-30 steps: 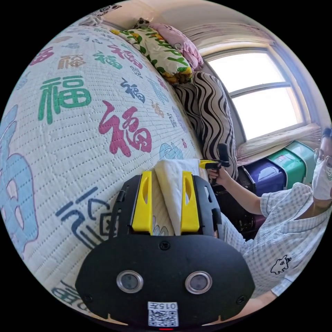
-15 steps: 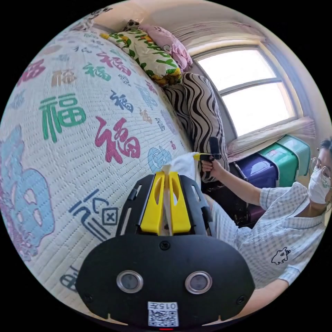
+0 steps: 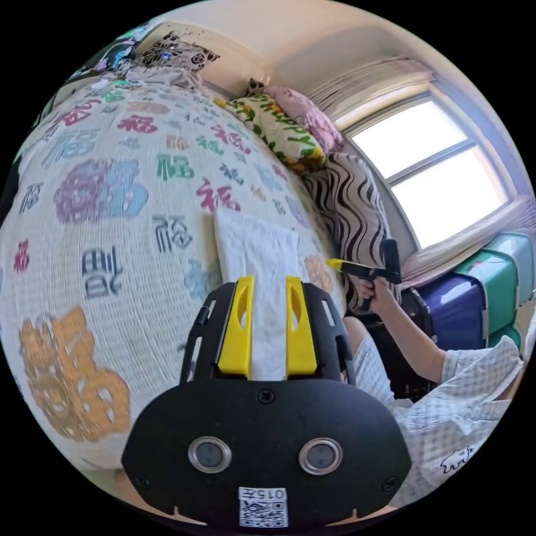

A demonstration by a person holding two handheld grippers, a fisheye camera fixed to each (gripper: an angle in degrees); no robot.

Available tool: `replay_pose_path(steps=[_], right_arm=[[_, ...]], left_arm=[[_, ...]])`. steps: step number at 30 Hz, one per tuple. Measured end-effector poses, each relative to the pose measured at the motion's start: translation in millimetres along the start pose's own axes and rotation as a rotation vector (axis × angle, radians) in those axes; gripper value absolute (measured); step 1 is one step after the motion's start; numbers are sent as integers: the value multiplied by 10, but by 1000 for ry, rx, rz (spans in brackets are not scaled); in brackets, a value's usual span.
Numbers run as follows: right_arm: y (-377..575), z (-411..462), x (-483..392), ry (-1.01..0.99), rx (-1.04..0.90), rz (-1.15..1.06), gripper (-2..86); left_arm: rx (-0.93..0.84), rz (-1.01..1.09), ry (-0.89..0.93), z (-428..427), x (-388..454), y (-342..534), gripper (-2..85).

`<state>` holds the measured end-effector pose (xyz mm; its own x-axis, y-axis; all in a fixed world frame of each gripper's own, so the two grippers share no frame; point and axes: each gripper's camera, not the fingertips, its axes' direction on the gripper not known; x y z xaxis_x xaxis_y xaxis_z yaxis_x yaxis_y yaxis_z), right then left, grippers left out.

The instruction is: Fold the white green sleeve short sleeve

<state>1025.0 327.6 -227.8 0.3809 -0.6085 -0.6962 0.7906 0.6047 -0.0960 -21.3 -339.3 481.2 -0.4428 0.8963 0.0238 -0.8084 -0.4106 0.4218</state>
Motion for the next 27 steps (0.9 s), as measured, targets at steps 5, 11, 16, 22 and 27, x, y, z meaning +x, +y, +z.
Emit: replay_pose_path(steps=[5, 11, 16, 22, 27], right_arm=[[656, 443, -155, 119, -205, 40, 94], [863, 565, 97, 5, -241, 200, 12], [1011, 566, 219, -60, -224, 237, 3], [1064, 412, 283, -160, -92, 275, 14], [1013, 78, 387, -269, 126, 215, 51]], left_arm=[[-109, -166, -84, 389, 27, 614, 109], [-102, -260, -43, 338, -50, 704, 0], [-149, -216, -141, 284, 48, 696, 0], [-201, -148, -205, 241, 206, 609, 47], [-70, -133, -87, -33, 180, 475, 69]])
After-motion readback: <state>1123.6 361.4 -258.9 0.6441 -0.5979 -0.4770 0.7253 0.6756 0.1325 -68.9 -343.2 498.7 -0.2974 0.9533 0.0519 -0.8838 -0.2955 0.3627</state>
